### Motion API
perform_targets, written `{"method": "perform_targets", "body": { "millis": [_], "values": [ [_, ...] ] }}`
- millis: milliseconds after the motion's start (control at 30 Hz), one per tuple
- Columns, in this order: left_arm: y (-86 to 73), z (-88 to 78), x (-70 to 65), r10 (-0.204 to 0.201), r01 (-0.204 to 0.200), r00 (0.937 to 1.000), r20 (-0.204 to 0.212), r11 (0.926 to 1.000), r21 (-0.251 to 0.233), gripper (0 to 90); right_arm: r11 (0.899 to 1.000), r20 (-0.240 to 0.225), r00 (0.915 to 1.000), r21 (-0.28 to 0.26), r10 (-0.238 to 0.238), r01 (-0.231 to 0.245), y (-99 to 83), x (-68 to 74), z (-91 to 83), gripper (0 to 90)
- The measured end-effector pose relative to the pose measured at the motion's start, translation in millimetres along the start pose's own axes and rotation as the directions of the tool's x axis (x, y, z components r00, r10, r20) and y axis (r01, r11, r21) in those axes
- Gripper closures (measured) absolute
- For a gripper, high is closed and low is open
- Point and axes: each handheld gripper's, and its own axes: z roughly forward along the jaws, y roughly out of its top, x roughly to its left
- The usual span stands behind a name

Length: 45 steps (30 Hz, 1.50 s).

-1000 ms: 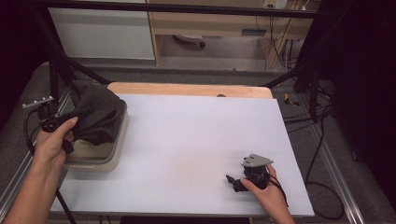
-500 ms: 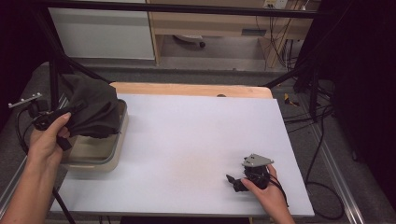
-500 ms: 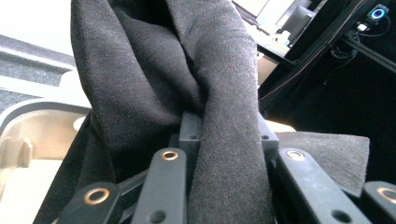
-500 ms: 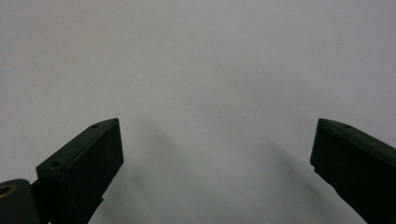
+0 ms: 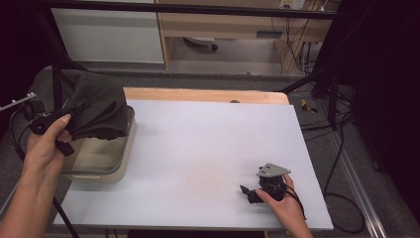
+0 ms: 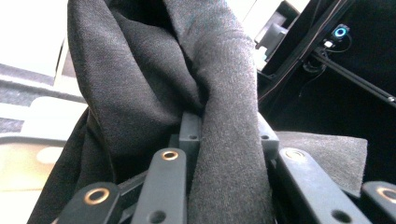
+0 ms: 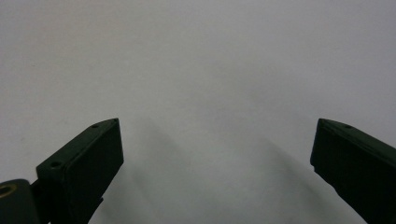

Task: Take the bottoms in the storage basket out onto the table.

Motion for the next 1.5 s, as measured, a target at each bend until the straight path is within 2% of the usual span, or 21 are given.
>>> {"method": "perform_targets", "body": {
  "millis": [167, 333, 567, 867, 1133, 1267, 1500],
  "values": [
    [6.9, -0.5, -8.4, 0.012, -0.012, 0.9999, 0.012, 0.9998, -0.015, 72.0, 1.0, 0.002, 1.0, 0.0, -0.002, 0.002, 0.0, -0.1, -0.8, 3.3],
    [12.5, 1.9, -19.4, 0.039, -0.039, 0.9986, 0.037, 0.9992, -0.003, 72.1, 1.0, 0.007, 1.0, -0.004, 0.003, -0.003, 0.0, -0.2, -0.8, 3.3],
    [14.0, 6.4, -30.1, 0.045, -0.045, 0.9972, 0.059, 0.999, -0.001, 72.0, 1.0, 0.008, 1.0, -0.005, 0.003, -0.003, 0.0, -0.4, -1.2, 3.3],
    [18.5, 20.3, -47.9, 0.066, -0.067, 0.9941, 0.086, 0.9976, 0.018, 72.1, 1.0, 0.009, 1.0, -0.007, 0.001, -0.001, 0.0, -0.3, -1.5, 3.3],
    [18.3, 27.9, -55.3, 0.085, -0.089, 0.9922, 0.091, 0.9954, 0.037, 72.1, 1.0, 0.01, 0.9999, -0.002, -0.001, 0.001, -0.3, -0.7, -1.2, 3.3],
    [18.8, 31.8, -56.8, 0.073, -0.077, 0.993, 0.094, 0.9962, 0.041, 72.1, 1.0, 0.009, 1.0, -0.005, 0.002, -0.002, -0.2, -0.7, -1.6, 3.3],
    [22.1, 36.7, -63.8, 0.079, -0.084, 0.9917, 0.101, 0.9955, 0.045, 72.0, 1.0, 0.009, 1.0, -0.007, 0.003, -0.003, -0.1, -0.8, -1.8, 3.3]
  ]
}}
